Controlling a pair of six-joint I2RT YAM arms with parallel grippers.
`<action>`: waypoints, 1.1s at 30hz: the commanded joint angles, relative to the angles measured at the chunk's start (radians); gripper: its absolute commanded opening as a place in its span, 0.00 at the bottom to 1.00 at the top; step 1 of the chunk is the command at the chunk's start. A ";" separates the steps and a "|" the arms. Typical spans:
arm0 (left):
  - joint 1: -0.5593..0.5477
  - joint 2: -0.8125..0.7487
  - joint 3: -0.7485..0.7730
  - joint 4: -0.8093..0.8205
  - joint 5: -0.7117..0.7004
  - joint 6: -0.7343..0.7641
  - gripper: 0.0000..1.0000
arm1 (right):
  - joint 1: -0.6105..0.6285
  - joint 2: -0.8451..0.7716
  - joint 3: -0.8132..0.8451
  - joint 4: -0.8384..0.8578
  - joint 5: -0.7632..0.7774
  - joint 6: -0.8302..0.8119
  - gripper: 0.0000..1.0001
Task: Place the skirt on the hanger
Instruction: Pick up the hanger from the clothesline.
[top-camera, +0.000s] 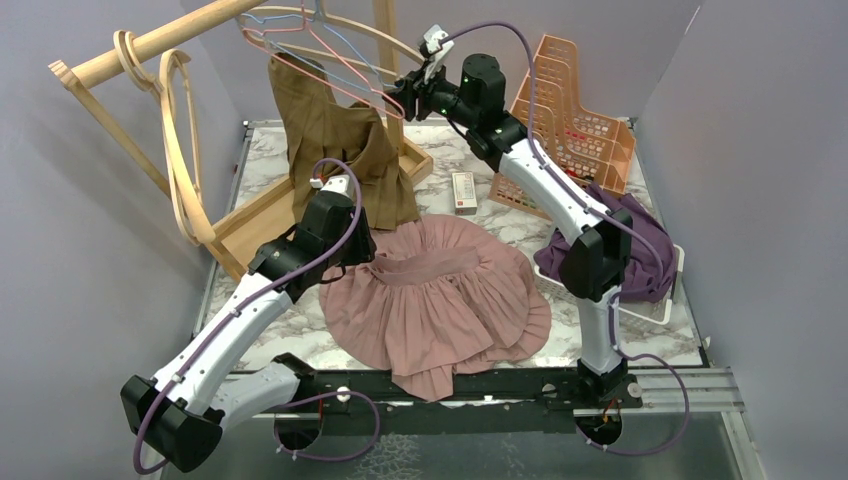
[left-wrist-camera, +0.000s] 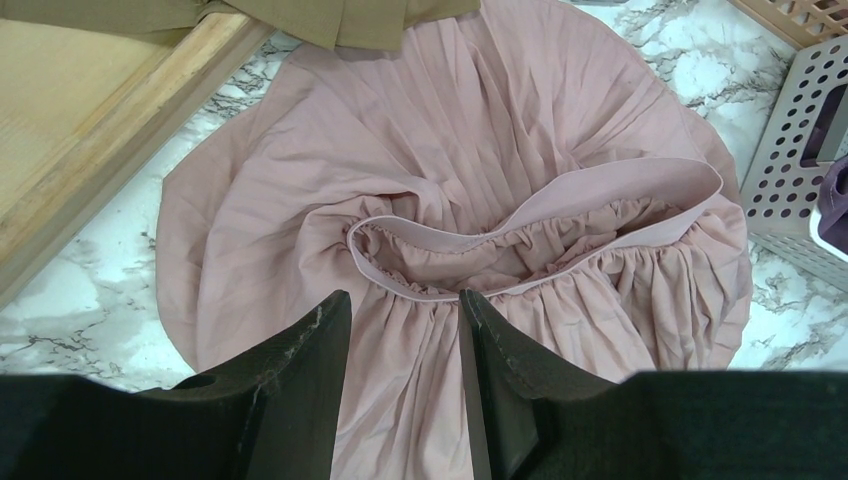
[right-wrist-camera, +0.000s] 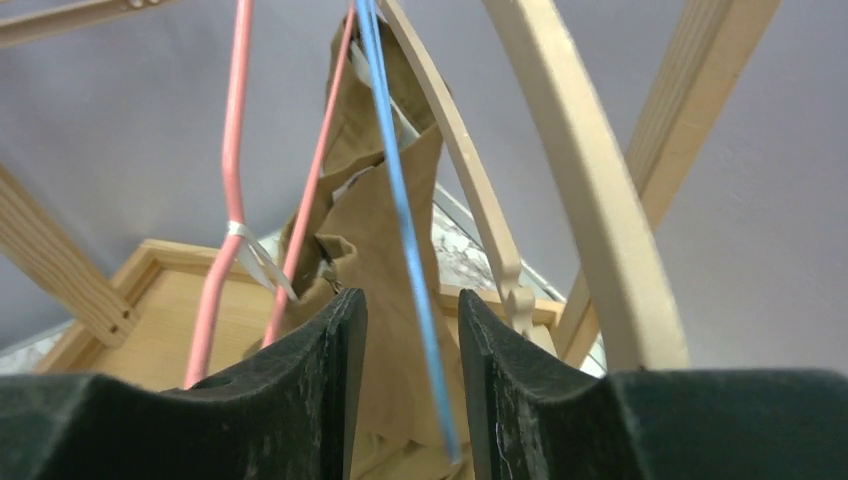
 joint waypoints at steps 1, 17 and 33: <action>0.005 -0.023 0.001 0.015 -0.020 0.007 0.47 | 0.007 0.035 0.075 -0.074 -0.066 -0.033 0.36; 0.005 -0.025 0.026 0.015 -0.021 0.016 0.47 | 0.009 -0.045 -0.009 0.078 -0.083 -0.077 0.01; 0.005 -0.011 0.050 0.015 -0.033 0.022 0.47 | 0.009 -0.167 -0.101 0.211 -0.049 -0.064 0.01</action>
